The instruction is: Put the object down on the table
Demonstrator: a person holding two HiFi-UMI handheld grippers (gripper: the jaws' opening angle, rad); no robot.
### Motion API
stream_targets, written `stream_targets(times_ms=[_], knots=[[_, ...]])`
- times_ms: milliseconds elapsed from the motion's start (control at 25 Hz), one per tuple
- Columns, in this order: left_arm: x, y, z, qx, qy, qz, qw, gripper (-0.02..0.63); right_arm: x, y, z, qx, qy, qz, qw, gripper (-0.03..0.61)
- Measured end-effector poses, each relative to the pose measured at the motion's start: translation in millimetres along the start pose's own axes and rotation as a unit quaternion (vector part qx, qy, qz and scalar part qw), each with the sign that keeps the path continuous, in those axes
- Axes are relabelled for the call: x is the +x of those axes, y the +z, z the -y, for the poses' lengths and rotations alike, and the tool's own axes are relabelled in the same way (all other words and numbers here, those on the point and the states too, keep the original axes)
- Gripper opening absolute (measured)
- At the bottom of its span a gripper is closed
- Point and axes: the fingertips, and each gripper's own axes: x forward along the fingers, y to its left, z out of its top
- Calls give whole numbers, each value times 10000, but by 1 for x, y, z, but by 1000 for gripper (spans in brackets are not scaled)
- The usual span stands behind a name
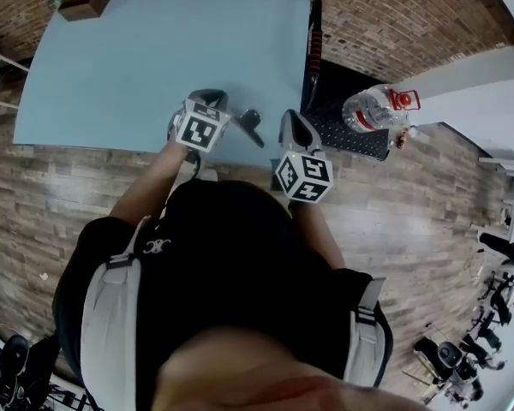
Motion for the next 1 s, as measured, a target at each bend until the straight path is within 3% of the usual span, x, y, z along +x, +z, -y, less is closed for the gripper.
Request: stream_targets(times_ms=[360,560,1000], knots=[[23,-12,12,-8,-389,-50,9992,32,-17,-11,17,230,-523,86,9983,13],[19,-5,11,-79,-352,98,9993,12,-17,-12,17,6,-614,18,9981,11],[9,0,9,-300,-229,230,9990,2,-12,1,31,51,-641,95,9979,11]])
